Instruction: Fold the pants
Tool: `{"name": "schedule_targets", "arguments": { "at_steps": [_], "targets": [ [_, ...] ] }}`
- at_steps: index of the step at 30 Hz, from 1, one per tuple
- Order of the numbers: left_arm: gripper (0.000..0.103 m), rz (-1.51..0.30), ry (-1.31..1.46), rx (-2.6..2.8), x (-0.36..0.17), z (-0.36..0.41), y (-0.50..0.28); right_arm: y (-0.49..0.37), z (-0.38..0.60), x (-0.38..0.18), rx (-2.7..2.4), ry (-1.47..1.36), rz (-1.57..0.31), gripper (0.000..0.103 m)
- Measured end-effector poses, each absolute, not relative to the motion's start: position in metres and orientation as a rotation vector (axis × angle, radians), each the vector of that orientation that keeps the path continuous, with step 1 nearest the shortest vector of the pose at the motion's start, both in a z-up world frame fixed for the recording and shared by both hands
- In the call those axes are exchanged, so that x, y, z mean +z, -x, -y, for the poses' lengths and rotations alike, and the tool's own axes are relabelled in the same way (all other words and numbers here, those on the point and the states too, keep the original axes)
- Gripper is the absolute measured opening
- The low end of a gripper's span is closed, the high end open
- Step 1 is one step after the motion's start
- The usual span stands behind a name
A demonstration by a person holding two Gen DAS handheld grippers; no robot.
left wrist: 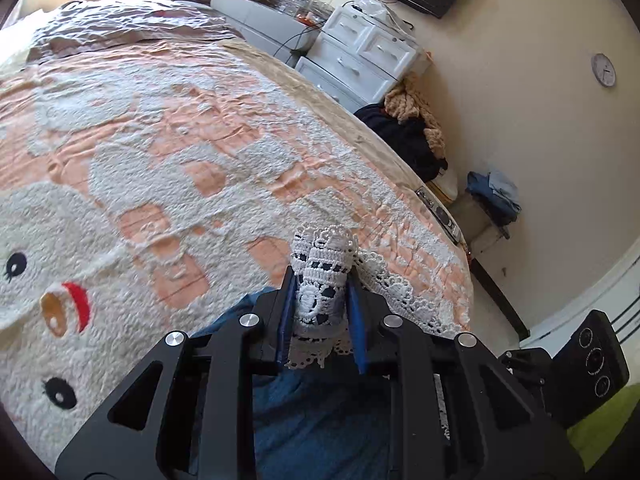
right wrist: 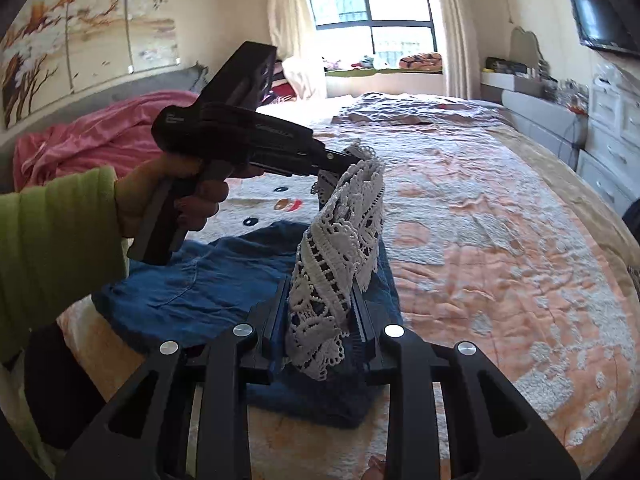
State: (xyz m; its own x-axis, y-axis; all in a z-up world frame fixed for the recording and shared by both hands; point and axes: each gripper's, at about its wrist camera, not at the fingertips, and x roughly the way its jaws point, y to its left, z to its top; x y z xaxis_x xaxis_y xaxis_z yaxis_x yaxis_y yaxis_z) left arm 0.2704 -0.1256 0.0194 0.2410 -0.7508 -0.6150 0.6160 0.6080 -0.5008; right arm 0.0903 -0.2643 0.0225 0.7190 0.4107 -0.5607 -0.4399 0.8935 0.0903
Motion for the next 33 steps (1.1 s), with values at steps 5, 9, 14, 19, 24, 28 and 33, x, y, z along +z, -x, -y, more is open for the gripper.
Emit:
{"name": "schedule_targets", "arguments": {
  "at_steps": [5,9,14,19,24,28,33],
  "targets": [
    [0.017,-0.978,0.183,-0.889,0.005,0.094,-0.265,-0.086,0.217,0.010,0.537,0.185,-0.636,0.026],
    [0.020,-0.999,0.199,-0.856,-0.005,0.072,-0.261,-0.085,0.193,-0.003,0.579,0.248,-0.667,0.026],
    [0.030,-1.037,0.256,-0.789,-0.016,0.050,-0.265,-0.081,0.172,-0.020,0.613,0.313,-0.708,0.026],
    [0.046,-1.065,0.364,-0.778,-0.019,0.033,-0.262,-0.075,0.162,-0.024,0.668,0.331,-0.704,0.026],
    [0.064,-1.116,0.568,-0.828,-0.029,0.020,-0.258,-0.067,0.152,-0.029,0.693,0.373,-0.694,0.026],
    [0.072,-1.118,0.631,-0.850,-0.031,0.019,-0.253,-0.067,0.160,-0.026,0.703,0.318,-0.704,0.026],
    [0.072,-1.153,0.601,-0.819,-0.036,0.030,-0.255,-0.069,0.186,-0.013,0.705,0.202,-0.712,0.043]
  ]
}}
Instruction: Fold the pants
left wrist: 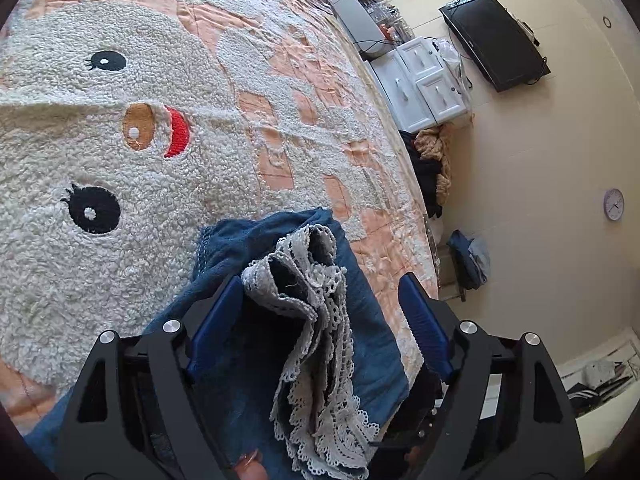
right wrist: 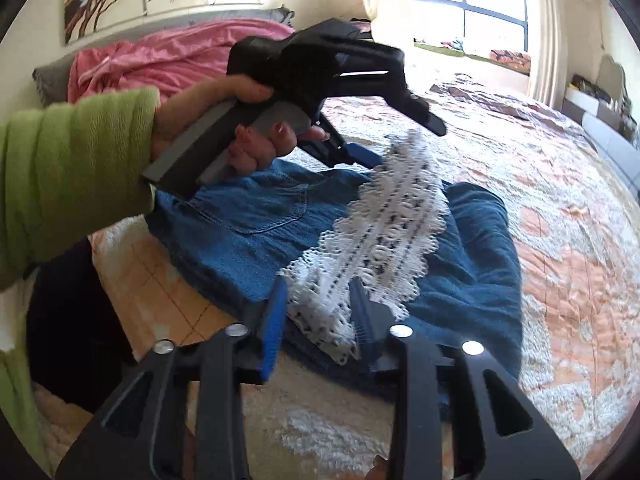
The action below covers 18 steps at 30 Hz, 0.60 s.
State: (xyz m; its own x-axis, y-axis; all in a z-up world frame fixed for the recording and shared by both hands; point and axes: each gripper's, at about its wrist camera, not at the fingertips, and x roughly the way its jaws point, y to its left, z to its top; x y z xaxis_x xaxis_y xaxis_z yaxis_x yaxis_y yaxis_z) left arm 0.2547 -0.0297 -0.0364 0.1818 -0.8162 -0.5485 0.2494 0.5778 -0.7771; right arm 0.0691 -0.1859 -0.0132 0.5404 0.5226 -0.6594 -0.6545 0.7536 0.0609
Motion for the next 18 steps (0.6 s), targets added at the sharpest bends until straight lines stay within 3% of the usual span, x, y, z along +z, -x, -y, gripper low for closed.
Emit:
{"name": "schedule_targets", "arguments": {
  "at_steps": [2,4,5,6,7,10,18],
  "targets": [
    [0.066,-1.167,0.563,-0.794,-0.037,0.037,-0.256,-0.069,0.196,-0.009,0.685,0.183,-0.706,0.047],
    [0.045,-1.195,0.540,-0.763,-0.039,0.042,-0.258,-0.069,0.201,-0.005,0.672,0.172,-0.702,0.047],
    [0.040,-1.208,0.534,-0.753,-0.041,0.043,-0.259,-0.068,0.201,-0.004,0.674,0.166,-0.701,0.047],
    [0.025,-1.205,0.522,-0.745,-0.041,0.043,-0.259,-0.069,0.201,-0.003,0.675,0.160,-0.699,0.048],
    [0.022,-1.194,0.507,-0.742,-0.039,0.044,-0.258,-0.068,0.201,-0.003,0.679,0.155,-0.698,0.051],
    [0.017,-1.157,0.503,-0.741,-0.034,0.038,-0.253,-0.070,0.197,-0.004,0.709,0.150,-0.710,0.053],
    [0.017,-1.176,0.503,-0.606,-0.058,0.012,-0.246,-0.072,0.190,-0.027,0.724,0.193,-0.819,0.066]
  ]
}}
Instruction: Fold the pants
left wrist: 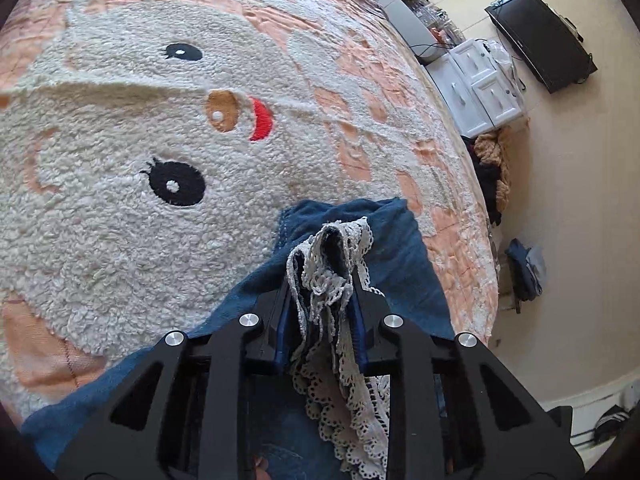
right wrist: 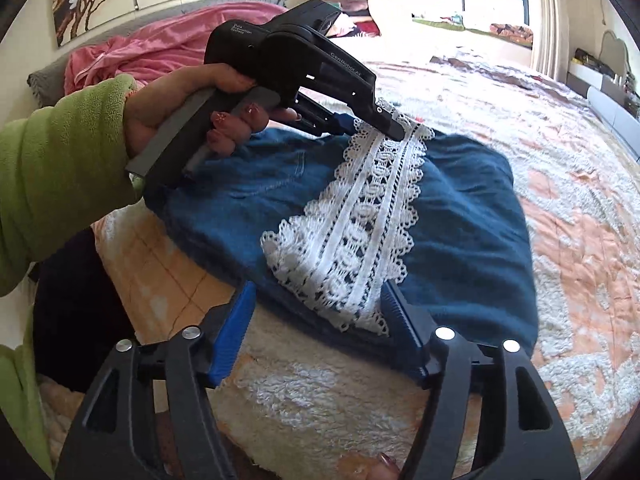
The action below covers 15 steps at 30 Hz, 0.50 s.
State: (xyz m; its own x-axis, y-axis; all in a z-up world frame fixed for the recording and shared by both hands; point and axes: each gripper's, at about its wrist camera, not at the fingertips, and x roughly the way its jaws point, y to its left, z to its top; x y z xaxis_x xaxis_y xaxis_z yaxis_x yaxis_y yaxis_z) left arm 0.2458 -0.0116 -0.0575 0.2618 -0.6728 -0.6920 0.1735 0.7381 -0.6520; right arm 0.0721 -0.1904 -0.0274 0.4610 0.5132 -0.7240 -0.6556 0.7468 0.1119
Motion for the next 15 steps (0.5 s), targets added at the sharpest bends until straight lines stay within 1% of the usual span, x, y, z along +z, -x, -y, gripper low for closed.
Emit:
{"name": "schedule_targets", "arguments": {
  "at_steps": [1,4,5,6,7,9,12,15],
  "targets": [
    [0.020,-1.176,0.509,-0.601,-0.061,0.012,-0.246,-0.072,0.190,-0.028,0.725,0.194,-0.823,0.068],
    [0.022,-1.166,0.490,-0.599,-0.063,0.015,-0.247,-0.073,0.193,-0.024,0.738,0.182,-0.825,0.069],
    [0.026,-1.168,0.503,-0.602,-0.062,0.015,-0.247,-0.073,0.195,-0.023,0.747,0.164,-0.829,0.069],
    [0.034,-1.174,0.525,-0.608,-0.060,0.014,-0.248,-0.074,0.200,-0.020,0.753,0.138,-0.829,0.069],
    [0.054,-1.178,0.549,-0.608,-0.056,0.012,-0.248,-0.074,0.206,-0.017,0.754,0.108,-0.821,0.069],
    [0.074,-1.158,0.567,-0.602,-0.044,0.008,-0.244,-0.074,0.225,-0.009,0.730,0.044,-0.794,0.072],
    [0.078,-1.137,0.535,-0.572,-0.026,0.004,-0.233,-0.078,0.261,0.002,0.633,-0.037,-0.762,0.074],
    [0.079,-1.153,0.557,-0.556,-0.017,0.002,-0.215,-0.086,0.292,-0.002,0.543,-0.132,-0.798,0.074]
  ]
}}
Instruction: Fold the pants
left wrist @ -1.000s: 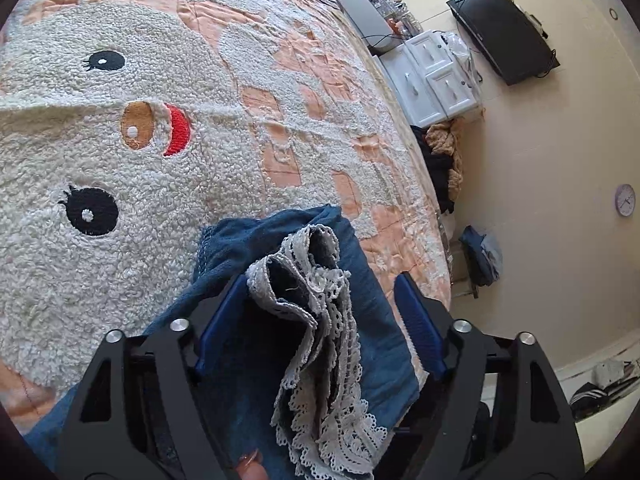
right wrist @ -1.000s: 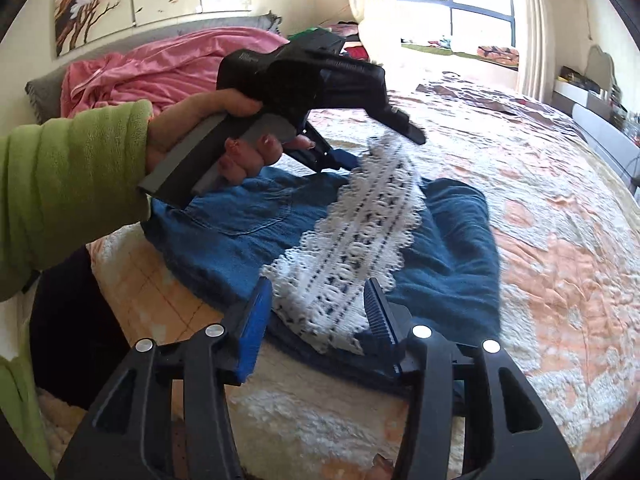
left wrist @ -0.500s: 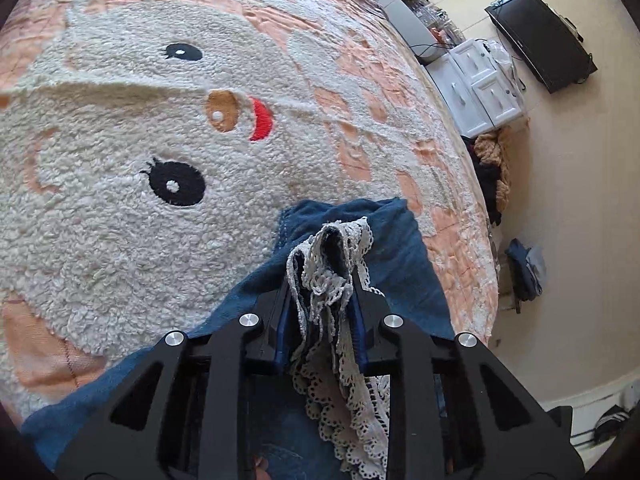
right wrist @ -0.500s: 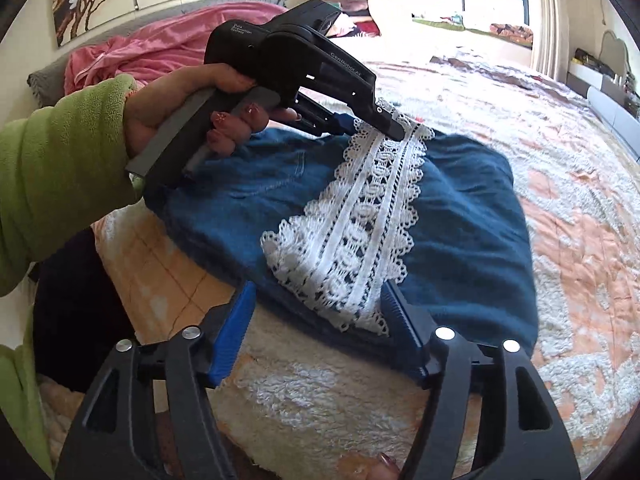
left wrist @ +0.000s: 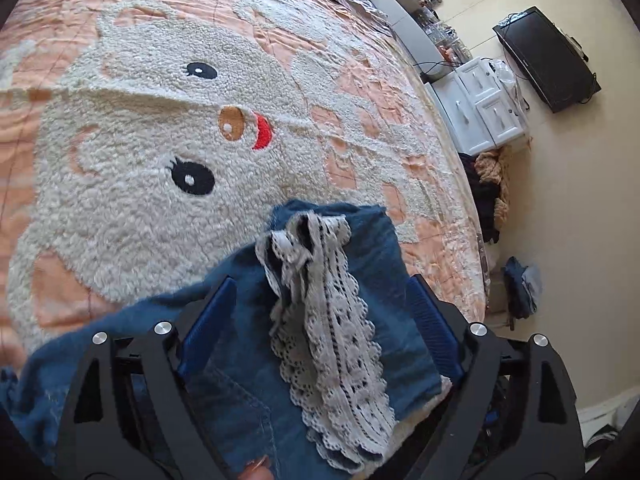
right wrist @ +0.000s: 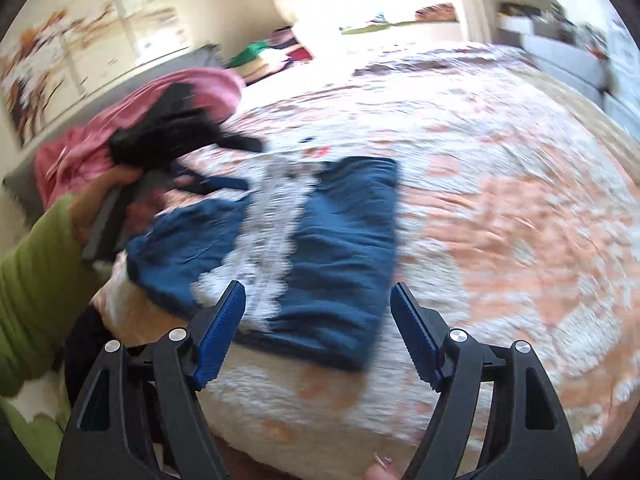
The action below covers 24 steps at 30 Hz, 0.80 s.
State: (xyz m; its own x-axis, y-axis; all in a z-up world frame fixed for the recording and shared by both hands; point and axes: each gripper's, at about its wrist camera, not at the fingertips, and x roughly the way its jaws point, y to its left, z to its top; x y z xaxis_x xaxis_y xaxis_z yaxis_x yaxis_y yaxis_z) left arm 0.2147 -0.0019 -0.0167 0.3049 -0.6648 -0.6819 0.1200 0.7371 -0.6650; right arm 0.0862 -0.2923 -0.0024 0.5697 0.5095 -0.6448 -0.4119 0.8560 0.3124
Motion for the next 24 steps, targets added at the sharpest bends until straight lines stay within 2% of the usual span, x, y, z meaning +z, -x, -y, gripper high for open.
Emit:
{"name": "schedule_targets", "arguments": {
  "at_steps": [6,14,17,18,20,22,23,24],
  "targets": [
    [0.080,-1.165,0.588,-0.592,-0.013,0.010,-0.155,-0.103,0.317,-0.014,0.509,-0.298,-0.856,0.074],
    [0.080,-1.178,0.628,-0.556,-0.023,0.022,-0.105,-0.103,0.306,-0.021,0.462,-0.180,-0.877,0.074],
    [0.068,-1.200,0.565,-0.529,-0.027,0.036,-0.098,-0.105,0.310,-0.024,0.441,-0.181,-0.880,0.072],
    [0.060,-1.206,0.555,-0.535,-0.028,0.040,-0.097,-0.105,0.312,-0.024,0.440,-0.193,-0.881,0.069],
    [0.058,-1.211,0.520,-0.520,-0.029,0.048,-0.094,-0.105,0.315,-0.024,0.447,-0.212,-0.882,0.065],
    [0.058,-1.207,0.474,-0.494,-0.031,0.054,-0.092,-0.105,0.315,-0.024,0.456,-0.213,-0.890,0.054],
    [0.057,-1.213,0.467,-0.487,-0.033,0.057,-0.092,-0.106,0.314,-0.025,0.466,-0.214,-0.897,0.052],
    [0.054,-1.212,0.458,-0.478,-0.034,0.060,-0.091,-0.107,0.313,-0.026,0.478,-0.216,-0.907,0.050]
  ]
}}
